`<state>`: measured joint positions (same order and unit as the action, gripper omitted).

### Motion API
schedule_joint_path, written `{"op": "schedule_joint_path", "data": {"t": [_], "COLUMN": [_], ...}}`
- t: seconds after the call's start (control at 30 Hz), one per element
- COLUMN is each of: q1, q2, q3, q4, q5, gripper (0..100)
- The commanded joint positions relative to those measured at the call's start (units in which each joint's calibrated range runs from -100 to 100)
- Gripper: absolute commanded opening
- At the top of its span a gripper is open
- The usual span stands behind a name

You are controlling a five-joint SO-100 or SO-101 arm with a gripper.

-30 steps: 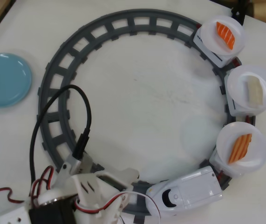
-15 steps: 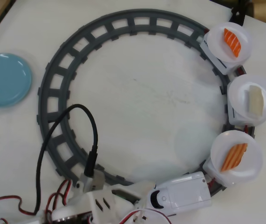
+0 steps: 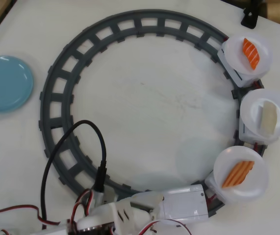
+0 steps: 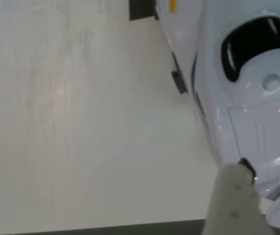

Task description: Pick up the sushi from the Shinkansen and put it on the blue dish

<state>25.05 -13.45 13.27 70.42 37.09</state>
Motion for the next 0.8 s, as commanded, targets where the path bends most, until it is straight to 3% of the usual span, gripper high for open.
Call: {"op": "schedule_joint_path", "data": {"t": [0.0,0.2,0.57,0.77], "q1": [0.57,1.62,2.24,2.06], "q2": [-0.69,-0.19,-0.03,-0.03], "q3": [-1.18,-0.37,0.08,5.49], "q4": [-0.99,-10.17,-13.14,-25.03], "q5": [4.7,9.19,14.95,15.84], "gripper": [25,25,25,25]}}
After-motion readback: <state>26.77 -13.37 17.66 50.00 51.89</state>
